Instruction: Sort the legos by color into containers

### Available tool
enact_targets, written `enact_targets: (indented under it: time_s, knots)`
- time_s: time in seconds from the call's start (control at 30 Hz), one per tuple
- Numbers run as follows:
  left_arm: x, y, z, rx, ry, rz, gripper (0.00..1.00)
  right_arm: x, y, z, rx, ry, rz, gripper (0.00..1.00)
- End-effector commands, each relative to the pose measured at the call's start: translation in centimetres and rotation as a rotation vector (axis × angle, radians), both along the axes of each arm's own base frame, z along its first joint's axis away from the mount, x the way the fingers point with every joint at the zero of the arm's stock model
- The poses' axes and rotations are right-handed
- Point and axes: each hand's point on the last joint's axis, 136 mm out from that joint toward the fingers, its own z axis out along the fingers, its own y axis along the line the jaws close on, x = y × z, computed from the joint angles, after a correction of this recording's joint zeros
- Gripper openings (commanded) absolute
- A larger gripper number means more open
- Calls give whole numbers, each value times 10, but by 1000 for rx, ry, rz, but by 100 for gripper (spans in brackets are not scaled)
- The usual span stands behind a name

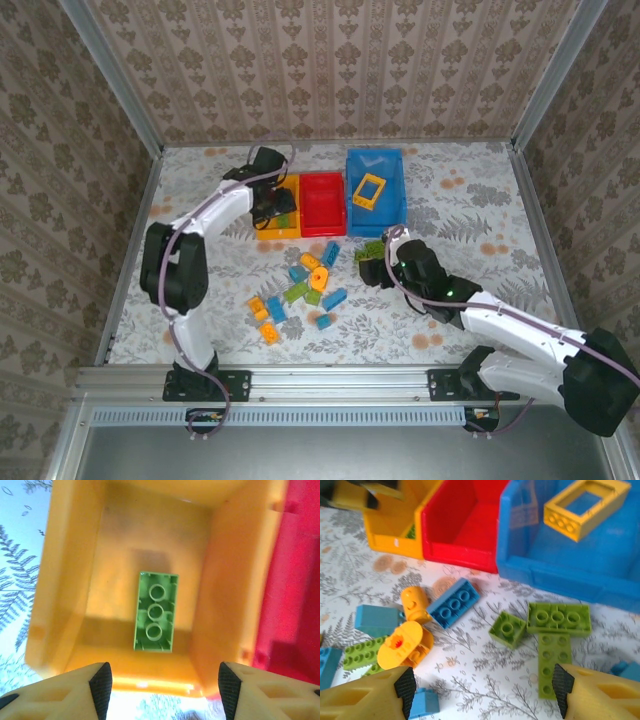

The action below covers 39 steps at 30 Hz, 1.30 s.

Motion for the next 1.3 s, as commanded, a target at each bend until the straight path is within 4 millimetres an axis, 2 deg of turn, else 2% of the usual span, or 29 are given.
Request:
enact_targets:
  time_s: [0.0,0.1,0.2,0.33,0.43,0.53,0.73,0.8,0.87,1.03,1.27]
  knots:
    - [-27,-15,36,-24,-97,-105,63,-1,-4,-20,16,124,-88,72]
    - [-60,-35,46,-57,-141,-258,63,-1,1,-26,35,189,-125,69]
    - [-100,-53,52,-88,-166,-410,64,-8,-24,-38,-12,281,-284,67]
    - [-145,-66,53,-127,-201,-560,65,-21,-57,-42,-11,349,-492,67]
    - [-165,-70,49,-168,-204,-613,66,-16,-64,-38,-14,358,-584,67]
    - [-172,-73,53,-200,-217,-641,66,-1,-64,-35,-38,359,-638,65]
    - [-180,-87,76,-266,-308,-707,66,14,-83,-54,-3,463,-765,59]
    - [-181,-90,83,-286,-335,-709,68,14,-86,-65,-10,498,-783,59]
    - [-181,-91,90,-306,-361,-707,68,20,-81,-68,13,497,-763,59]
    - [-182,-90,90,-308,-360,-687,69,31,-73,-79,19,521,-736,59]
    - [-181,-87,92,-301,-364,-671,69,33,-78,-97,16,560,-758,54]
